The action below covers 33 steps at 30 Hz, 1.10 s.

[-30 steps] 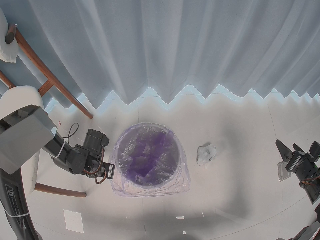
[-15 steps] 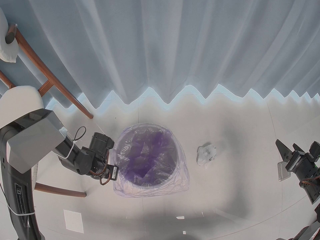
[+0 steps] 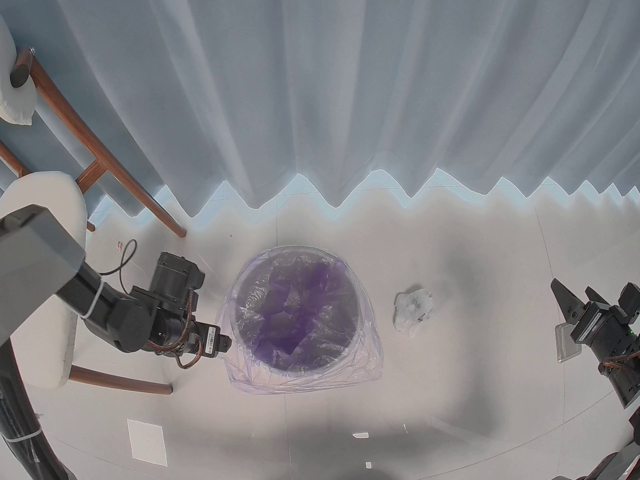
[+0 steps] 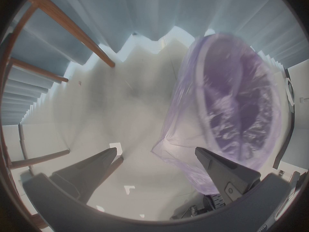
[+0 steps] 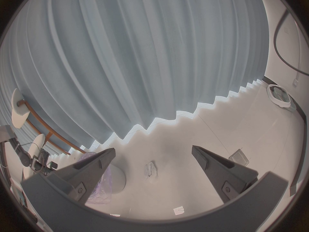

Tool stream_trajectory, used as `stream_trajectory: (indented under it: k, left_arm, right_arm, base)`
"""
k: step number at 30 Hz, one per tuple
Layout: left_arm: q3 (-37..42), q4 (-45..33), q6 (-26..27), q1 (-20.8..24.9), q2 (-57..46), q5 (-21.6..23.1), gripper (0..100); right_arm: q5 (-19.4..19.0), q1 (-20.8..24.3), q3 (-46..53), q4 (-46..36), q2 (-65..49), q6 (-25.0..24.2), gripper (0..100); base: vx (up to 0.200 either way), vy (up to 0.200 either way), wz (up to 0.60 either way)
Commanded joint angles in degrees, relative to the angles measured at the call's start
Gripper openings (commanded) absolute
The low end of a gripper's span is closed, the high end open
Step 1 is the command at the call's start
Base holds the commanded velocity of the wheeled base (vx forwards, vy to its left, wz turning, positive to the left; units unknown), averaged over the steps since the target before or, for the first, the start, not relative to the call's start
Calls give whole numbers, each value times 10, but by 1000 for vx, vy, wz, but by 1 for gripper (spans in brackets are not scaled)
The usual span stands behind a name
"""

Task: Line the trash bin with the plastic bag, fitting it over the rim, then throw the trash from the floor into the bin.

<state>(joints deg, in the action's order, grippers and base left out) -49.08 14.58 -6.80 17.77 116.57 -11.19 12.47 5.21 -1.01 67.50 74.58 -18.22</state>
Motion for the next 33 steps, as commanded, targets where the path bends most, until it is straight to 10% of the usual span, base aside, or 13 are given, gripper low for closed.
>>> stream_trajectory:
  k: [1,11,23,33]
  left_arm:
    - [86,25,-1,10,-184,3,100]
    - [269,36,2,125,-601,111,100]
    - [289,34,20,126,-819,39,100]
    - [285,-11,-88,120,-878,26,100]
  right_arm:
    - [-1,1,9,1,-1,5,100]
    - [-12,61,9,-17,4,-20,100]
    - [-16,287,3,-32,48,-139,100]
    - [-17,389,-96,-76,169,-318,100]
  base:
    - [0,0,0]
    - [0,0,0]
    - [0,0,0]
    - [0,0,0]
